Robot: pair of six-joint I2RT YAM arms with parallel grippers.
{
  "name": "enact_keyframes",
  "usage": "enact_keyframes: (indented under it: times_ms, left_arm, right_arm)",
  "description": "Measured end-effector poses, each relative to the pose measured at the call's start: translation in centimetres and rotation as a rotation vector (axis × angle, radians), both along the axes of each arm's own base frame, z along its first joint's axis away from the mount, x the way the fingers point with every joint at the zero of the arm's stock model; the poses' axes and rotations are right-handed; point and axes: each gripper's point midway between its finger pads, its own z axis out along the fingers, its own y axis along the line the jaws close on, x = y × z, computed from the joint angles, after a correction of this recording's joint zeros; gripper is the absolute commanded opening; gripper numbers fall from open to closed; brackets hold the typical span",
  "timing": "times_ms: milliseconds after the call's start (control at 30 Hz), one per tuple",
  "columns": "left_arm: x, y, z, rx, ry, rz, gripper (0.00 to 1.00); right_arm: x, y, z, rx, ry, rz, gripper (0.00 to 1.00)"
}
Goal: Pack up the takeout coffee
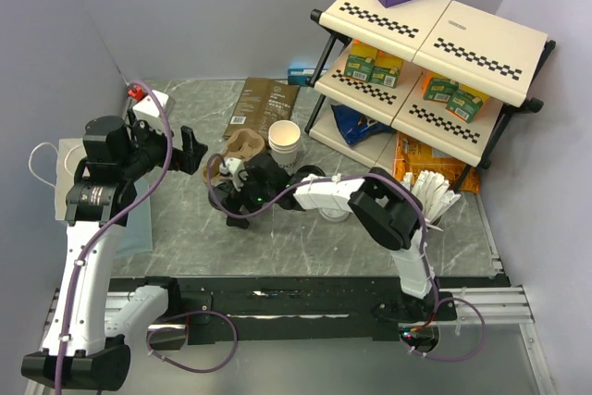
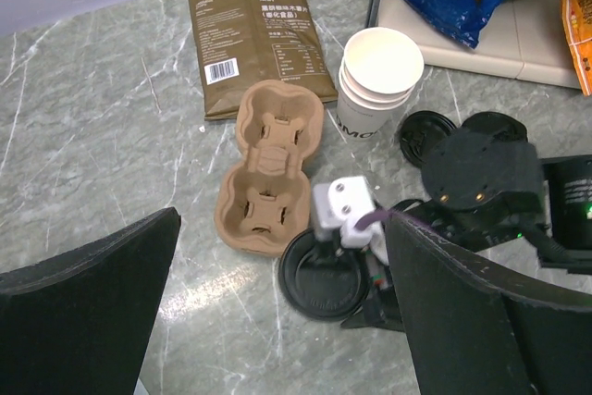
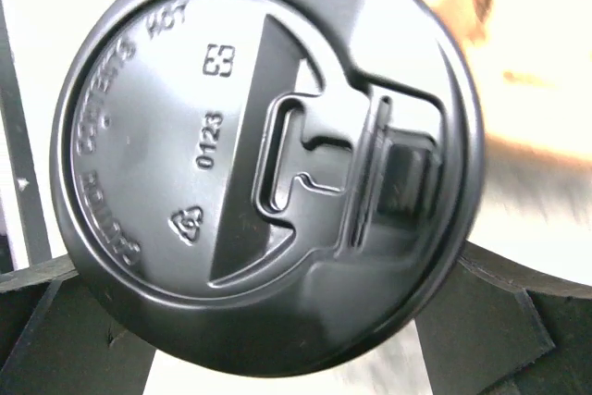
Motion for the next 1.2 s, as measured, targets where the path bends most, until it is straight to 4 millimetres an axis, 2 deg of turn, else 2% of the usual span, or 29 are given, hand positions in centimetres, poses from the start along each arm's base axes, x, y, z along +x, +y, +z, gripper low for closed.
enact_keyframes:
  times_ms: [300, 467, 733, 967, 1100, 1200]
  left_arm:
    - [-0.2, 0.2, -1.1, 0.017, 0.041, -0.001, 0.99]
    - [-0.2, 0.6, -1.5, 0.029, 0.061, 0.013, 0.99]
    - [-0.9, 0.4, -0.8, 0.025, 0.076, -0.001, 0.99]
    - [-0.9, 0.2, -0.9, 0.021, 0.097, -0.011, 0.99]
    - [-1.0, 0.0, -0.7, 0.019, 0.103, -0.019, 0.99]
    - [-1.0, -0.2, 0.0, 0.011, 0.082, -0.035, 0.99]
  right_arm:
    - [-1.4, 5.1, -0.1, 0.052, 0.006, 0.08, 1.0]
    - [-1.0, 7.6, -0.1, 0.081, 0.013, 0.065, 1.0]
    - [-0.2, 11.2, -0.4, 0.122, 0.031, 0.023, 1.0]
    - [0.2, 13.2, -0.4, 0.151, 0.048, 0.011, 1.0]
    - [-0.1, 13.2, -0.7, 0.148, 0.053, 0.016, 1.0]
    - [-0.8, 12.0, -1.1, 0.141, 0.04, 0.035, 1.0]
